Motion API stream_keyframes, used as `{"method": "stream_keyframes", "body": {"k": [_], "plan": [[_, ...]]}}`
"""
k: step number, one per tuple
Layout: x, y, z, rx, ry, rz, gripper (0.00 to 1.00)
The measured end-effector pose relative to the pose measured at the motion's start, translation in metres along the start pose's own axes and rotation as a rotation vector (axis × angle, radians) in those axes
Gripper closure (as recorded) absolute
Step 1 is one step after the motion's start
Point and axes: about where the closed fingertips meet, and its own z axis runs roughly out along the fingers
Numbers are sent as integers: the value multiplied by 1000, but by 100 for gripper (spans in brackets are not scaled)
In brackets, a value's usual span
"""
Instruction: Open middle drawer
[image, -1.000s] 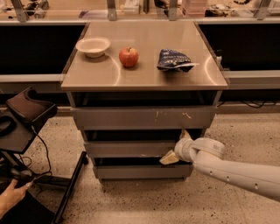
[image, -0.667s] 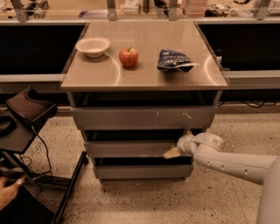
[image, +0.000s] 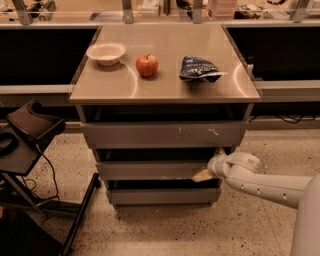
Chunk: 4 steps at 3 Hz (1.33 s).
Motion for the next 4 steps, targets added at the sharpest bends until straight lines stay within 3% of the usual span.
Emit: {"method": "stream_keyframes", "body": {"k": [1,2,3,4], "plan": [[2,16,21,-33,22,-54,0],[1,18,24,-38,25,-64,0],[1,18,24,-38,25,-64,17],[1,18,24,-38,25,-64,41]]}}
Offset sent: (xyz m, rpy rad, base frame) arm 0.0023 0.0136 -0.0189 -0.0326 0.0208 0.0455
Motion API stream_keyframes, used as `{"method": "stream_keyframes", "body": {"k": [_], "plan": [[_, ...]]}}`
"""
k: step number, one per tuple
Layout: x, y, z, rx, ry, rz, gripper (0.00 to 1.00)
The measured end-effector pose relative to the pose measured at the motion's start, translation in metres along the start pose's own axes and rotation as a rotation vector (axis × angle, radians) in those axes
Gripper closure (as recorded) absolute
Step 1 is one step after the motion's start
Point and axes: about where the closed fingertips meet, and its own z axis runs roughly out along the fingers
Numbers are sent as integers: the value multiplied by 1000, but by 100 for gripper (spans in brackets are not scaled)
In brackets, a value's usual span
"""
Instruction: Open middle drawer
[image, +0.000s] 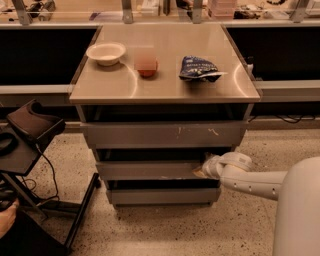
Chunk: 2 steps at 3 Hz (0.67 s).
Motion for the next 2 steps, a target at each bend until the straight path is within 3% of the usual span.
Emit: {"method": "stream_keyframes", "body": {"k": [1,2], "plan": [[0,0,0,0,0,0,64],[5,18,-10,-21,-17,10,87]]}}
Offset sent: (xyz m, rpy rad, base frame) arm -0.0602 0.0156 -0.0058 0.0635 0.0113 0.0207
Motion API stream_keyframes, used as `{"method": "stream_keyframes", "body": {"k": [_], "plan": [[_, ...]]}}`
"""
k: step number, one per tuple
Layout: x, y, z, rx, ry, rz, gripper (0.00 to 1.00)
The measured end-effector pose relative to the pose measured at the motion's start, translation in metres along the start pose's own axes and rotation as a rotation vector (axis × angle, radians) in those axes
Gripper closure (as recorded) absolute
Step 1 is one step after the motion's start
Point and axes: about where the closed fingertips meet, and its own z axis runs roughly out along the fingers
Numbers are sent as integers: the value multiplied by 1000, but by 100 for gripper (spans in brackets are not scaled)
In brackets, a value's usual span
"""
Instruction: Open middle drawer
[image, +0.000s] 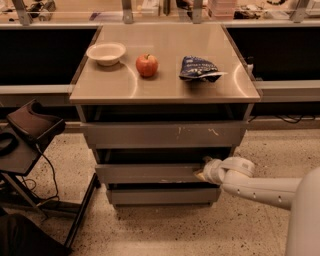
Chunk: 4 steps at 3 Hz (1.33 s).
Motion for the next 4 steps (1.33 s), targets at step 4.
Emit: {"method": "stream_keyframes", "body": {"k": [4], "plan": [[7,17,-24,-19,5,-10,100]]}}
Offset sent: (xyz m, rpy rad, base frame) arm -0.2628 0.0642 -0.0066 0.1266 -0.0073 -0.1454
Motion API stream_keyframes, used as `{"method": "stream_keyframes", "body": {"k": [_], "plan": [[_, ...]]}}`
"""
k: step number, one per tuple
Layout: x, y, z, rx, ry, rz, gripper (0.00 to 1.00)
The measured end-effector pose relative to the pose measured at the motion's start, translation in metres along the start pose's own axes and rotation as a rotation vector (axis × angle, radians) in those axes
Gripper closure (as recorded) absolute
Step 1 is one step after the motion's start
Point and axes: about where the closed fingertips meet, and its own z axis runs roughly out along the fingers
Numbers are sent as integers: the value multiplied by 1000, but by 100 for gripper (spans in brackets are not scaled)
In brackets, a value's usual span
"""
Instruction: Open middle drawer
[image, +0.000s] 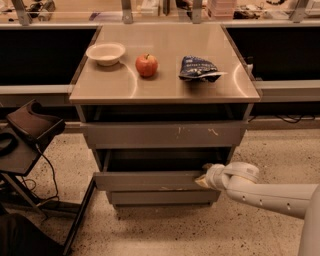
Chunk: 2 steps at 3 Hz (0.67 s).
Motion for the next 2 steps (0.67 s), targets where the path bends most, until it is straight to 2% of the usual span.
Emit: {"method": "stream_keyframes", "body": {"k": [2], "plan": [[14,17,-16,-8,-12,6,100]]}}
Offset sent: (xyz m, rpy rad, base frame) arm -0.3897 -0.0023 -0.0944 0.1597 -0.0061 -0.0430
